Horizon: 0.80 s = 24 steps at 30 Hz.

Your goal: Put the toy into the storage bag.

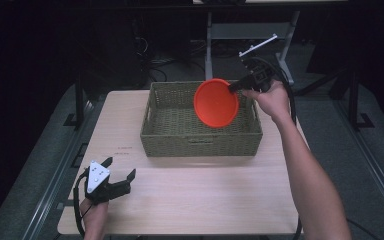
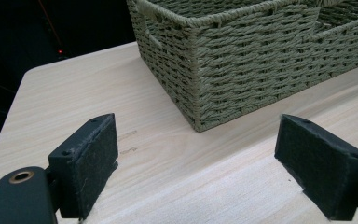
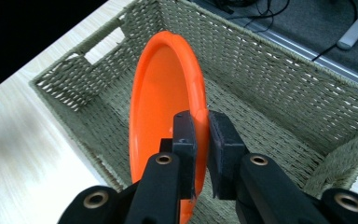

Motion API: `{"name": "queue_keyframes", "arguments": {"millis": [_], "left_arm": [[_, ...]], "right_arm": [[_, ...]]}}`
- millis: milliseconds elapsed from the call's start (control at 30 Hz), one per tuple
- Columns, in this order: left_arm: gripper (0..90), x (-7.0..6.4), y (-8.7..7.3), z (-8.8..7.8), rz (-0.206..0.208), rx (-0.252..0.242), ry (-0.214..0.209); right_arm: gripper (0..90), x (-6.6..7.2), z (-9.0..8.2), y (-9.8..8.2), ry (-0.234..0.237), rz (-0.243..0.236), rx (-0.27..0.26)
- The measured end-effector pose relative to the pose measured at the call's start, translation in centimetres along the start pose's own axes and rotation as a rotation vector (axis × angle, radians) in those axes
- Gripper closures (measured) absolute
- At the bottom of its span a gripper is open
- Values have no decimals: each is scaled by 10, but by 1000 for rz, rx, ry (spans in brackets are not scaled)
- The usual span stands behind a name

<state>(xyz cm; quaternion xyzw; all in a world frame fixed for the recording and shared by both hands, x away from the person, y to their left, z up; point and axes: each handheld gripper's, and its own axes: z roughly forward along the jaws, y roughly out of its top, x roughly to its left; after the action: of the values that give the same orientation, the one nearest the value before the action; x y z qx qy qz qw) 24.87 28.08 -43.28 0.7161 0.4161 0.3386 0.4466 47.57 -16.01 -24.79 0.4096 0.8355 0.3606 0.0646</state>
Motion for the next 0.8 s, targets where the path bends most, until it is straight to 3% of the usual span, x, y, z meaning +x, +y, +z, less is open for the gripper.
{"name": "queue_keyframes", "arguments": {"millis": [500, 800], "left_arm": [[127, -1, -1, -2, 4, -9, 3], [127, -2, 0, -2, 14, -4, 4]], "right_arm": [[820, -9, 29, 1, -21, 28, 36], [819, -22, 47, -10, -3, 84, 36]]}}
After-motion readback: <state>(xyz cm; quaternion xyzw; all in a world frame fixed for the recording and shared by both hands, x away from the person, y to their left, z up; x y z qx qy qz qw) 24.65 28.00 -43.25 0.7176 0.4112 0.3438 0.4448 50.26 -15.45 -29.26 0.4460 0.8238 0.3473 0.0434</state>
